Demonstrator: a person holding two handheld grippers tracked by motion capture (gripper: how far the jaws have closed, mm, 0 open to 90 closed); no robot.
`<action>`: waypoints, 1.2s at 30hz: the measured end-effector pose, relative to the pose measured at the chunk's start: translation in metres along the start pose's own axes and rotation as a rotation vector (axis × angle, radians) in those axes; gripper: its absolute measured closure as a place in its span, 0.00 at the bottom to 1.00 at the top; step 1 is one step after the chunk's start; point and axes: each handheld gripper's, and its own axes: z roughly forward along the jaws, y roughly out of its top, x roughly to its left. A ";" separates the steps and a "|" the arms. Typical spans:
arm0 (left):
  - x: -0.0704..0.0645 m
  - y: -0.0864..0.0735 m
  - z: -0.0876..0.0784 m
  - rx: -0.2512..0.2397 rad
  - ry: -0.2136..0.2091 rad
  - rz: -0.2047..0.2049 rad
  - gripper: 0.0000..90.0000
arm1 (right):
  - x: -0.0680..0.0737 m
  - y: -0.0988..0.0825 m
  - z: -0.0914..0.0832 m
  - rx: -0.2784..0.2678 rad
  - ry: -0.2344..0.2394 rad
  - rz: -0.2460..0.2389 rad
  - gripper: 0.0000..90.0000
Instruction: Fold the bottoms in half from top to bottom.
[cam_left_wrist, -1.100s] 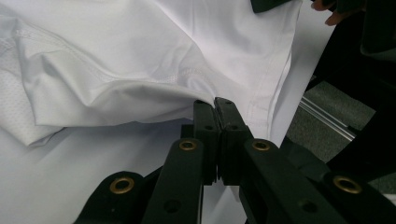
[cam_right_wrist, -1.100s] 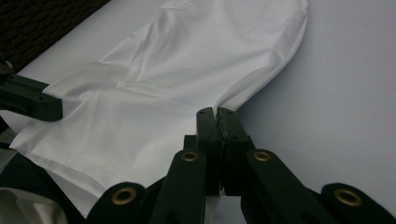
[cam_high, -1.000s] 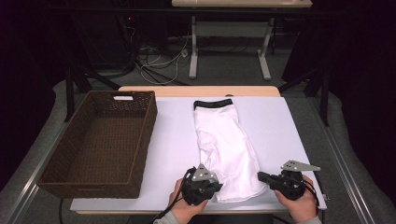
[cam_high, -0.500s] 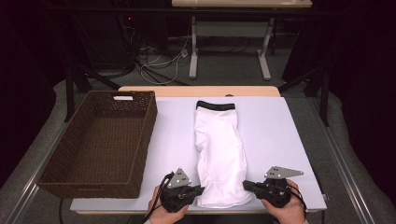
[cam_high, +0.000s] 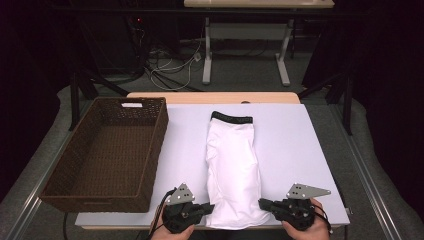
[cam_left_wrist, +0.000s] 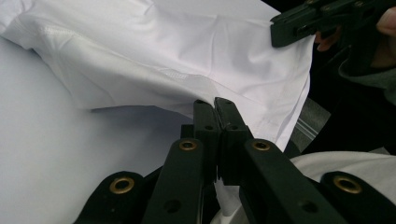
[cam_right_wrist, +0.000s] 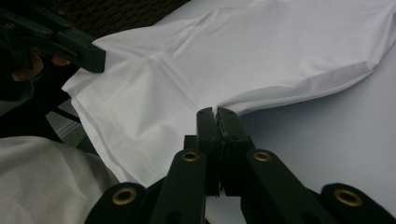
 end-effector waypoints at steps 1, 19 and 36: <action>0.000 -0.001 0.002 0.005 -0.002 -0.002 0.98 | 0.000 -0.001 -0.001 0.003 -0.003 -0.006 0.99; -0.005 -0.027 0.011 0.041 0.001 -0.031 0.98 | 0.006 -0.027 -0.004 0.068 -0.021 -0.003 0.99; 0.017 -0.010 0.020 -0.021 0.072 -0.097 0.57 | -0.006 -0.018 0.002 -0.022 -0.120 -0.044 0.66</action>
